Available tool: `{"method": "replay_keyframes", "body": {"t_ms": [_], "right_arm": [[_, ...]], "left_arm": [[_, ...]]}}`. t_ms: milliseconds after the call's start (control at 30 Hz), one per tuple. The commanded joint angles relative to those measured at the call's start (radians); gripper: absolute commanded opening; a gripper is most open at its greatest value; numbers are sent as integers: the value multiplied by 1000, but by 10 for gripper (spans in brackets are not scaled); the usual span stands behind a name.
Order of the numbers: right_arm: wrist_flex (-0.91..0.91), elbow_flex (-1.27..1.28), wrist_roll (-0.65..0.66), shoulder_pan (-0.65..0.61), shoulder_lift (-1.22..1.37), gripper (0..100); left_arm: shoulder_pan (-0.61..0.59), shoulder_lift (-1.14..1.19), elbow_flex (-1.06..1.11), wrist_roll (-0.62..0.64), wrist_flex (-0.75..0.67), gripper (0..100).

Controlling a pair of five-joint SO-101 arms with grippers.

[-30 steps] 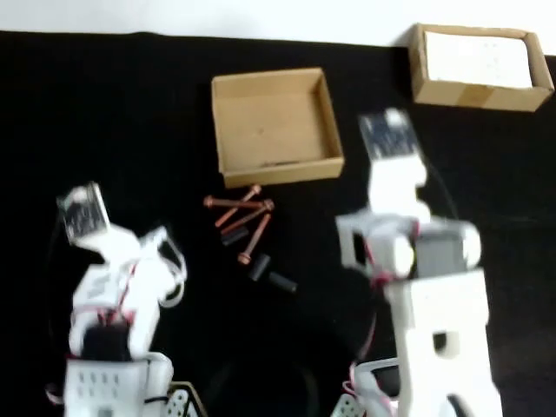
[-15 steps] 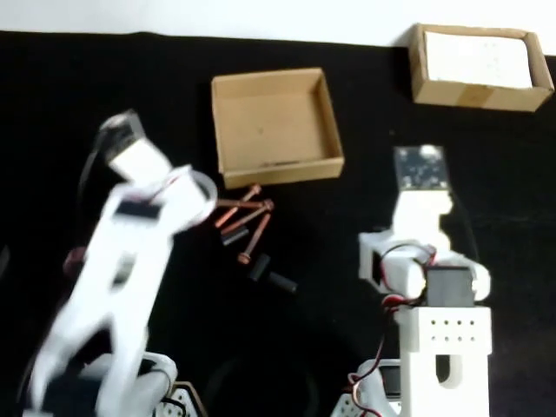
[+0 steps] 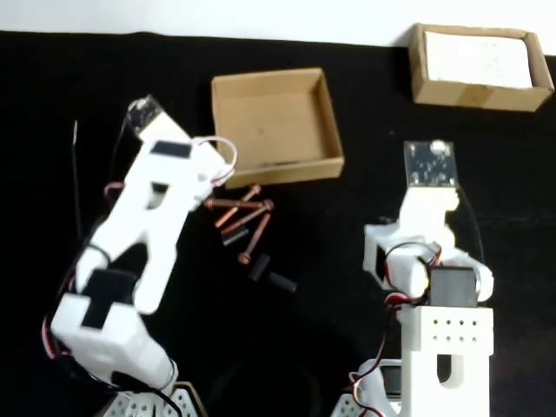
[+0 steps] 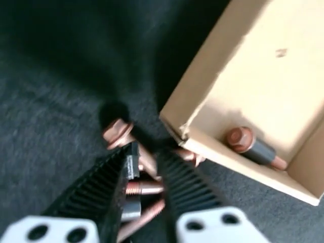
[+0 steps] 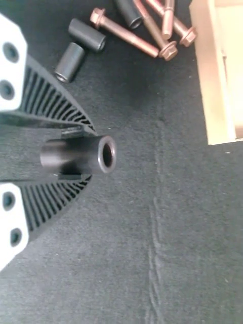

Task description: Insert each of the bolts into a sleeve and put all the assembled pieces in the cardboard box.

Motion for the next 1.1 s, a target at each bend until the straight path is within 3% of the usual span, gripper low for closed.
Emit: {"method": "replay_keyframes", "body": {"t_ms": [0,767,1067], "right_arm": [[-45,31,-2,12,-13,8],[-70,88,0,8,-16,8],[-70,88,2,7,-15,8]], "left_arm": [[13,10,-104,17,89,165],[16,176,-120,25,-5,154],[90,150,-291,52,273,154]]}}
